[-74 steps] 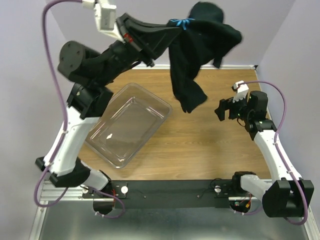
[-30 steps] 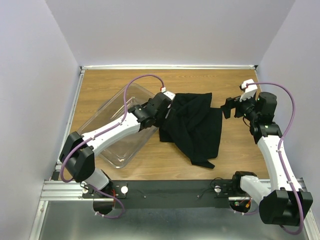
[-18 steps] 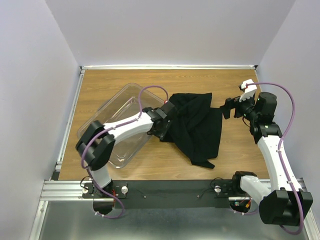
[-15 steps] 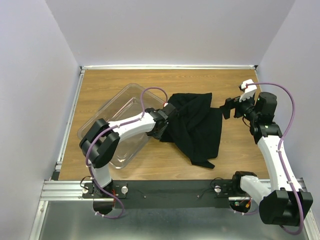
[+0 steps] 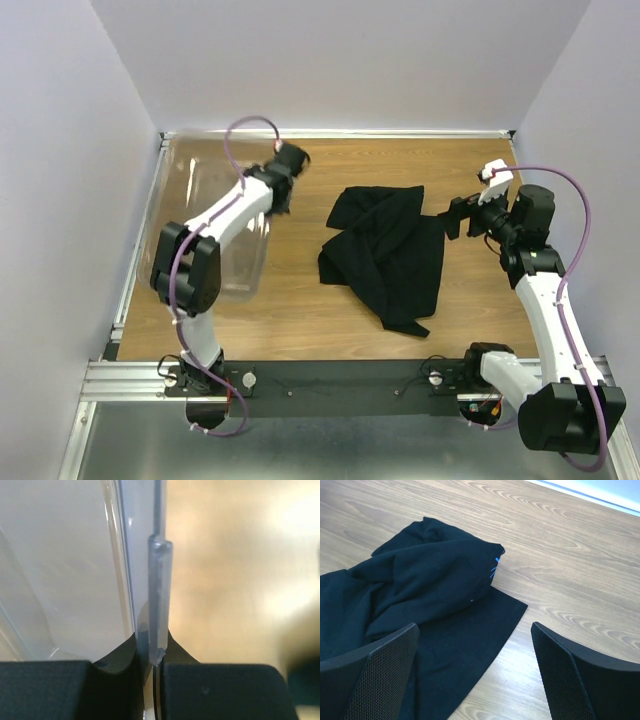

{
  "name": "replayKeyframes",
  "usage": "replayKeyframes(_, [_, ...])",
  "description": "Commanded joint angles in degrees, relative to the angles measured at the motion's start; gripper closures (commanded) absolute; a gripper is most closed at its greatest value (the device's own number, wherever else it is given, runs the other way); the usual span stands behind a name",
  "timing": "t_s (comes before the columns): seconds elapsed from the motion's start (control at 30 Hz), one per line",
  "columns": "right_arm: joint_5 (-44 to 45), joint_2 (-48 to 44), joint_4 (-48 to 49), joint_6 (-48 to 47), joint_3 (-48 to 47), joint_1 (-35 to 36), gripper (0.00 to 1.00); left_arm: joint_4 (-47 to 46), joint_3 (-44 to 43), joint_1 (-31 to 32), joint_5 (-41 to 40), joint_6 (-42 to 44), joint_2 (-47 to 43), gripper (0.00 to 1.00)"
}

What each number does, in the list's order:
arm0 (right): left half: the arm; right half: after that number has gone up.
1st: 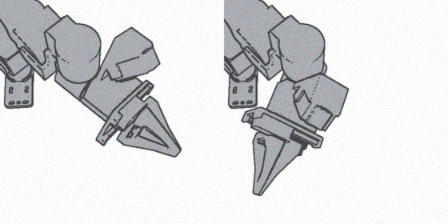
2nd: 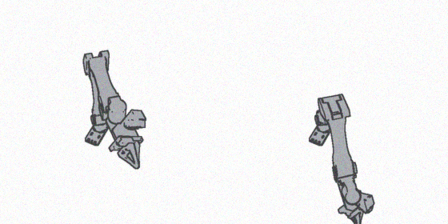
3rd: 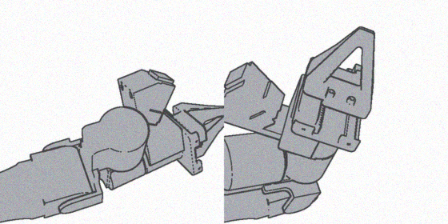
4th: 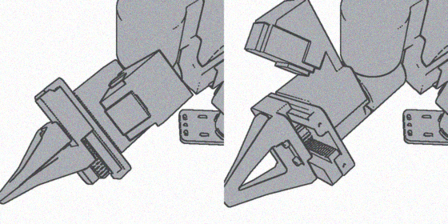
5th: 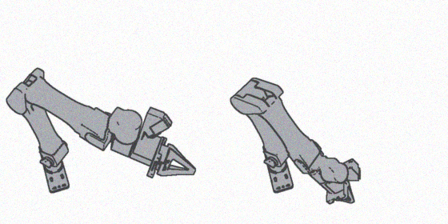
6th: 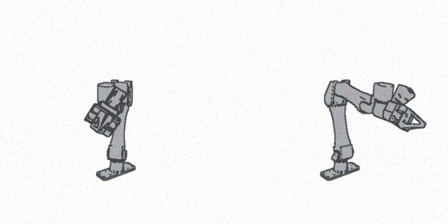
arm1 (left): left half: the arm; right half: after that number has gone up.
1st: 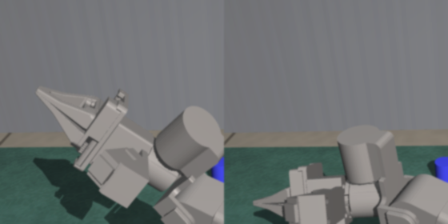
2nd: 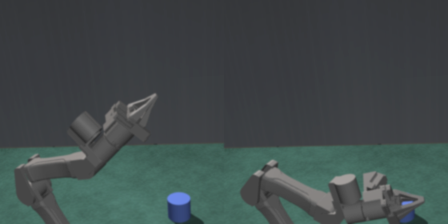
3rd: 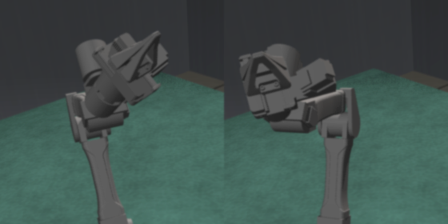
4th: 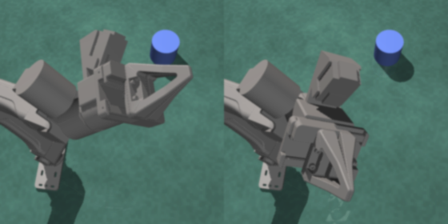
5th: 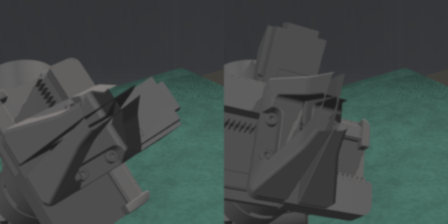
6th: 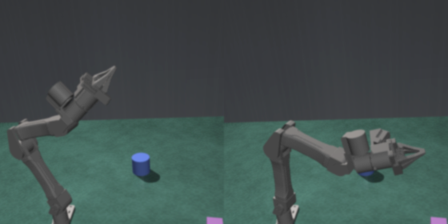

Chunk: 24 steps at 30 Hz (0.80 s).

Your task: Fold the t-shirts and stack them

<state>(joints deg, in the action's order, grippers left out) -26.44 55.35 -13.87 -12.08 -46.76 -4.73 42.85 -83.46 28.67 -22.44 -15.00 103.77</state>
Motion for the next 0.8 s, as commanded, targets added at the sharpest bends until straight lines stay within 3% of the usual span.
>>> replayKeyframes(0.0, [-3.18,-1.04,-1.86,-0.14,-0.08,-0.10,0.00,-6.29,-12.93,-6.77,-5.25,10.77,6.34,1.00])
replayKeyframes(0.13, [-4.50,-1.65,-1.95,-0.05,0.09,-0.19,0.00,-7.26,-26.79,-10.38,-9.20,20.25,17.31,1.00])
replayKeyframes(0.27, [-4.50,-2.18,-1.95,-0.23,0.27,-0.19,0.00,-4.18,-37.02,-13.98,-9.91,22.03,25.60,1.00])
replayKeyframes(0.7, [-3.36,-1.12,-1.86,-0.84,0.18,-0.19,0.00,-7.26,-37.03,-17.41,-1.92,20.81,30.26,1.00])
replayKeyframes(0.77, [-3.27,-1.04,-1.86,-0.84,0.09,-0.19,0.00,-7.87,-37.47,-17.50,-1.91,19.58,30.53,0.93])
